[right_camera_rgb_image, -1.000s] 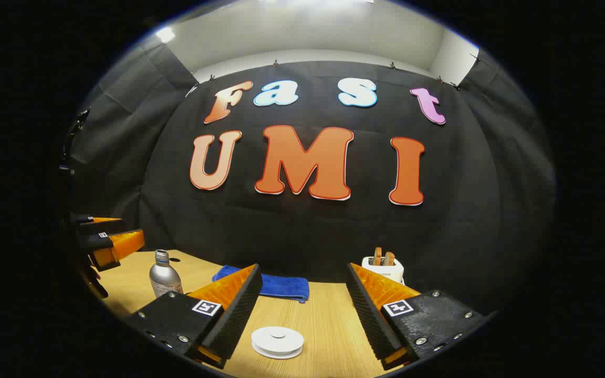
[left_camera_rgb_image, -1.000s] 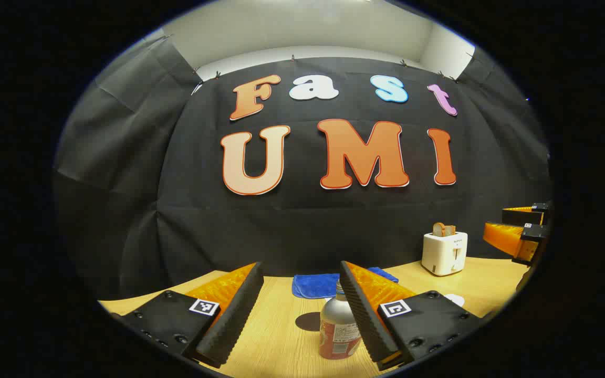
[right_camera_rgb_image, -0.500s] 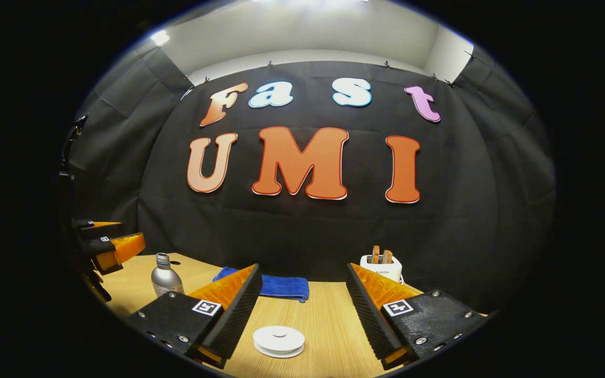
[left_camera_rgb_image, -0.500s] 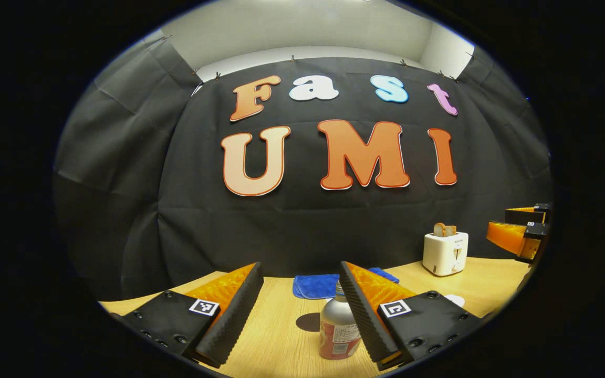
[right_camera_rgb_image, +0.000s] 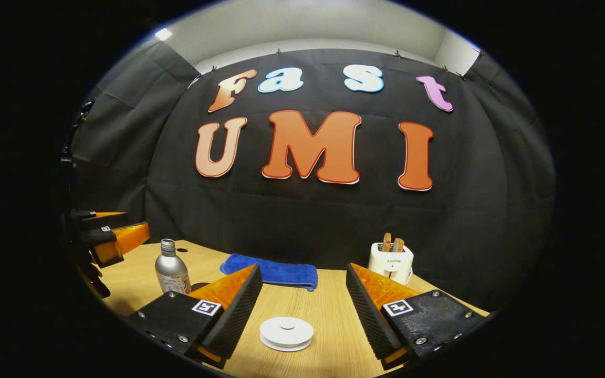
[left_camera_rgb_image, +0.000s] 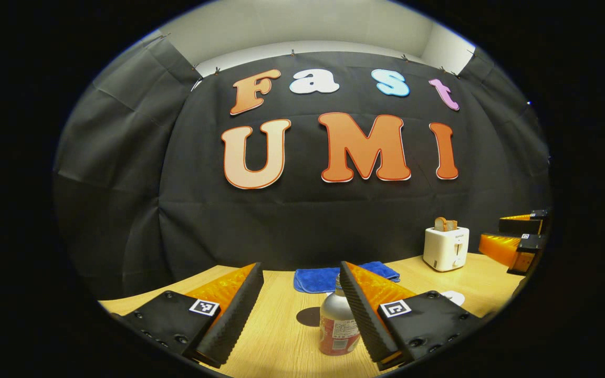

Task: Open the teacup lid with one hand, grasp the water bottle and pour water into the teacup with the other hand; after pouring, place the water bottle on the coaster and then close the teacup lid.

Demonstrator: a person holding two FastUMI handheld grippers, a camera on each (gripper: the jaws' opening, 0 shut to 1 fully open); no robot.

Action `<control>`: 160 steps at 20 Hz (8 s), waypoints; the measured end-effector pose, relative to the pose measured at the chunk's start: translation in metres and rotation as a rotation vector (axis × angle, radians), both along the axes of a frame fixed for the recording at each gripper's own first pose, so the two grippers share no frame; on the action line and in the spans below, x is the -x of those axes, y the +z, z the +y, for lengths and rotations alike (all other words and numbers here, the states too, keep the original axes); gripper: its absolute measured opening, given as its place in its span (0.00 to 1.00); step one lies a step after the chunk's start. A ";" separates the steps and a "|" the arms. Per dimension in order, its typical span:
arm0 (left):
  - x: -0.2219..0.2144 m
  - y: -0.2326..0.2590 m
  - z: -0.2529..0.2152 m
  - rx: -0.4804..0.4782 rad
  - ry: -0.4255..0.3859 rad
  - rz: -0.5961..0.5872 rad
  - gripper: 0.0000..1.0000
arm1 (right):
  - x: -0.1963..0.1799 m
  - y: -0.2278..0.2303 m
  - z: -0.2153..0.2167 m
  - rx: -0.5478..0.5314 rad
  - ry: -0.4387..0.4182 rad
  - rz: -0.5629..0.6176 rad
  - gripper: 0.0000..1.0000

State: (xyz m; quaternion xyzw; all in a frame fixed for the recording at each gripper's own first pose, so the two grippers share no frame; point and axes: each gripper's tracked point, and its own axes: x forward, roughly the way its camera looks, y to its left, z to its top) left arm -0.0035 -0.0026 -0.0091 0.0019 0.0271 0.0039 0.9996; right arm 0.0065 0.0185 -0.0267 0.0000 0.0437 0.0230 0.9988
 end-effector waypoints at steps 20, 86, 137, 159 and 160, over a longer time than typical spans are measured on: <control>0.002 -0.028 0.006 -0.012 0.002 0.078 0.96 | -0.041 -0.132 0.027 -0.062 0.105 0.351 0.58; -0.047 -0.147 -0.094 -0.722 -0.370 0.384 0.83 | -0.013 -0.070 -0.071 -0.147 0.002 0.249 0.18; -0.078 -0.105 -0.125 -1.845 -0.655 0.118 0.83 | 0.018 -0.096 -0.122 -0.168 -0.025 0.285 0.18; -0.084 -0.083 -0.128 -2.015 -0.559 0.004 0.83 | 0.022 -0.085 -0.119 -0.164 -0.010 0.265 0.18; -0.083 -0.082 -0.128 -2.023 -0.557 0.004 0.83 | 0.021 -0.086 -0.118 -0.163 -0.007 0.267 0.18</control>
